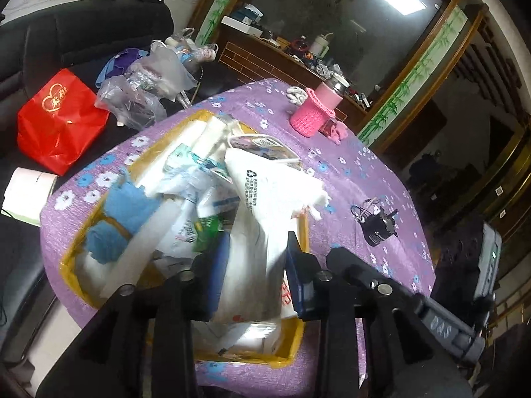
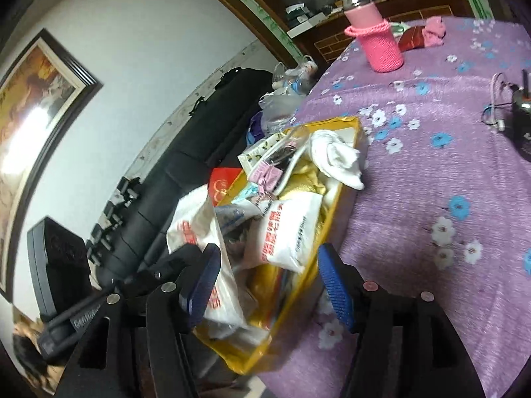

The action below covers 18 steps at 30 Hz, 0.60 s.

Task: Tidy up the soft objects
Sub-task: 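Carry the white bag over the box with the left tool and open it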

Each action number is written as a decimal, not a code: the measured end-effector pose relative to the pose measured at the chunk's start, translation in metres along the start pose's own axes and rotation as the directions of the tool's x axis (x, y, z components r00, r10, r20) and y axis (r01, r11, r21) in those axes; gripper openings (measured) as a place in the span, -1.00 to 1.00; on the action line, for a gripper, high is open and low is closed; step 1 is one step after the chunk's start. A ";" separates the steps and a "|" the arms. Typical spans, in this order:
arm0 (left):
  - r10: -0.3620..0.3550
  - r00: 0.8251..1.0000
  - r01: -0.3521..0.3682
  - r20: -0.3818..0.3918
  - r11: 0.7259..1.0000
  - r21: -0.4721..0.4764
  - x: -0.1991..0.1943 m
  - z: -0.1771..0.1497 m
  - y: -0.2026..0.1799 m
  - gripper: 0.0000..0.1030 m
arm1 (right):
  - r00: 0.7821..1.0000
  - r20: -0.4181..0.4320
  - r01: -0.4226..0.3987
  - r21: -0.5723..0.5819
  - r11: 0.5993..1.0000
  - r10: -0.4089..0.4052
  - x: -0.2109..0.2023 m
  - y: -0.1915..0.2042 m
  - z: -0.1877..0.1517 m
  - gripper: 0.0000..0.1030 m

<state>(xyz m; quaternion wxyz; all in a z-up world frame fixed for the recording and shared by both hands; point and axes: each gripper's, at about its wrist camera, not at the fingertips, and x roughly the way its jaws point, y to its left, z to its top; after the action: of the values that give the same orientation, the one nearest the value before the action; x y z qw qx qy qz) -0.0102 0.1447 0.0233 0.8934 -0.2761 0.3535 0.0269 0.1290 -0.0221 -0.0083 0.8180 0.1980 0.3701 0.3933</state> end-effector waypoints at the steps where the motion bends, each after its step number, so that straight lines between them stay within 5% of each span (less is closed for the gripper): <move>1: -0.009 1.000 0.009 0.000 1.000 0.006 0.000 -0.001 -0.004 -0.41 | 1.000 0.005 -0.005 -0.008 1.000 0.005 -0.004 0.001 -0.003 0.20; 3: -0.047 0.999 0.047 0.010 0.998 0.040 0.002 -0.003 -0.015 -0.41 | 1.000 0.014 -0.003 -0.001 1.000 0.003 -0.012 0.000 -0.009 0.20; 6: 0.018 0.999 -0.020 0.026 0.997 0.070 0.009 -0.003 -0.023 -0.41 | 1.000 0.016 -0.006 0.016 1.000 0.006 -0.020 -0.007 -0.013 0.20; 10: -0.001 1.000 0.001 -0.009 0.999 0.045 0.008 -0.004 -0.016 -0.41 | 0.999 0.032 0.002 0.038 0.999 -0.003 -0.037 -0.016 -0.016 0.20; 13: 0.074 0.997 -0.075 0.022 0.996 0.057 -0.005 -0.008 -0.015 -0.40 | 0.999 0.030 -0.011 0.030 1.000 0.010 -0.043 -0.014 -0.019 0.20; 17: 0.251 0.961 -0.264 0.119 0.959 0.104 -0.020 -0.015 -0.024 0.28 | 0.999 0.046 0.007 -0.079 0.997 -0.003 -0.051 -0.001 -0.022 0.44; 18: 0.277 0.949 -0.296 0.148 0.948 0.118 -0.024 -0.016 -0.026 0.28 | 0.999 0.051 0.015 -0.109 0.994 -0.010 -0.053 0.002 -0.022 0.54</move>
<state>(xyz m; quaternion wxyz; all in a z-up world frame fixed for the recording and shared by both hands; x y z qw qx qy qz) -0.0316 0.1175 0.0414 0.9180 -0.1565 0.3323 0.1497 0.0896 -0.0624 0.0024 0.8391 0.1604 0.3287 0.4027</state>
